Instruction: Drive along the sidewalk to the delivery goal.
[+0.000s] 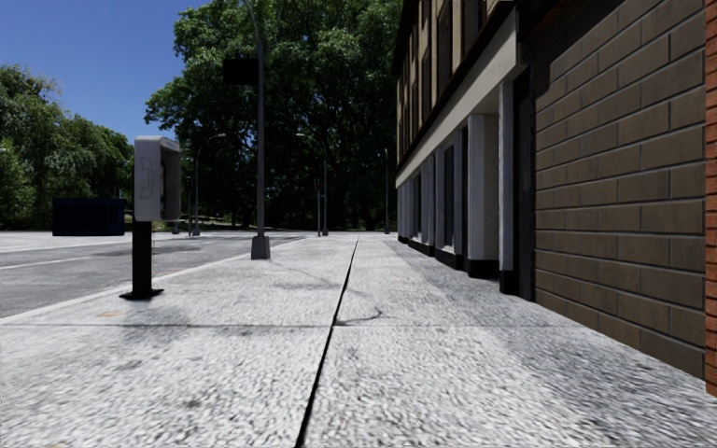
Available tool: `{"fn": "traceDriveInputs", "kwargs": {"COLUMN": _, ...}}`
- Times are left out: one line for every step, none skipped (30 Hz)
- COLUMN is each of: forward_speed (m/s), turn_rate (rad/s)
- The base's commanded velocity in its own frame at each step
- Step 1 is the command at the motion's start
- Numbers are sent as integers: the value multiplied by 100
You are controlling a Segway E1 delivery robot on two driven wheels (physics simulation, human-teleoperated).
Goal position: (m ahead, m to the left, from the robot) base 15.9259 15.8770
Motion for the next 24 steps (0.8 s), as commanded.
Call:
{"fn": "traceDriveInputs", "kwargs": {"forward_speed": 200, "turn_rate": 0}}
{"fn": "traceDriveInputs", "kwargs": {"forward_speed": 200, "turn_rate": 0}}
{"fn": "traceDriveInputs", "kwargs": {"forward_speed": 200, "turn_rate": 0}}
{"fn": "traceDriveInputs", "kwargs": {"forward_speed": 200, "turn_rate": 0}}
{"fn": "traceDriveInputs", "kwargs": {"forward_speed": 200, "turn_rate": 0}}
{"fn": "traceDriveInputs", "kwargs": {"forward_speed": 200, "turn_rate": 0}}
{"fn": "traceDriveInputs", "kwargs": {"forward_speed": 200, "turn_rate": 0}}
{"fn": "traceDriveInputs", "kwargs": {"forward_speed": 200, "turn_rate": 0}}
{"fn": "traceDriveInputs", "kwargs": {"forward_speed": 200, "turn_rate": 0}}
{"fn": "traceDriveInputs", "kwargs": {"forward_speed": 200, "turn_rate": 0}}
{"fn": "traceDriveInputs", "kwargs": {"forward_speed": 200, "turn_rate": 0}}
{"fn": "traceDriveInputs", "kwargs": {"forward_speed": 200, "turn_rate": 0}}
{"fn": "traceDriveInputs", "kwargs": {"forward_speed": 200, "turn_rate": 0}}
{"fn": "traceDriveInputs", "kwargs": {"forward_speed": 200, "turn_rate": 0}}
{"fn": "traceDriveInputs", "kwargs": {"forward_speed": 200, "turn_rate": 0}}
{"fn": "traceDriveInputs", "kwargs": {"forward_speed": 200, "turn_rate": 0}}
{"fn": "traceDriveInputs", "kwargs": {"forward_speed": 200, "turn_rate": 0}}
{"fn": "traceDriveInputs", "kwargs": {"forward_speed": 200, "turn_rate": 0}}
{"fn": "traceDriveInputs", "kwargs": {"forward_speed": 200, "turn_rate": 0}}
{"fn": "traceDriveInputs", "kwargs": {"forward_speed": 200, "turn_rate": 0}}
{"fn": "traceDriveInputs", "kwargs": {"forward_speed": 200, "turn_rate": 0}}
{"fn": "traceDriveInputs", "kwargs": {"forward_speed": 200, "turn_rate": 0}}
{"fn": "traceDriveInputs", "kwargs": {"forward_speed": 200, "turn_rate": 0}}
{"fn": "traceDriveInputs", "kwargs": {"forward_speed": 200, "turn_rate": 0}}
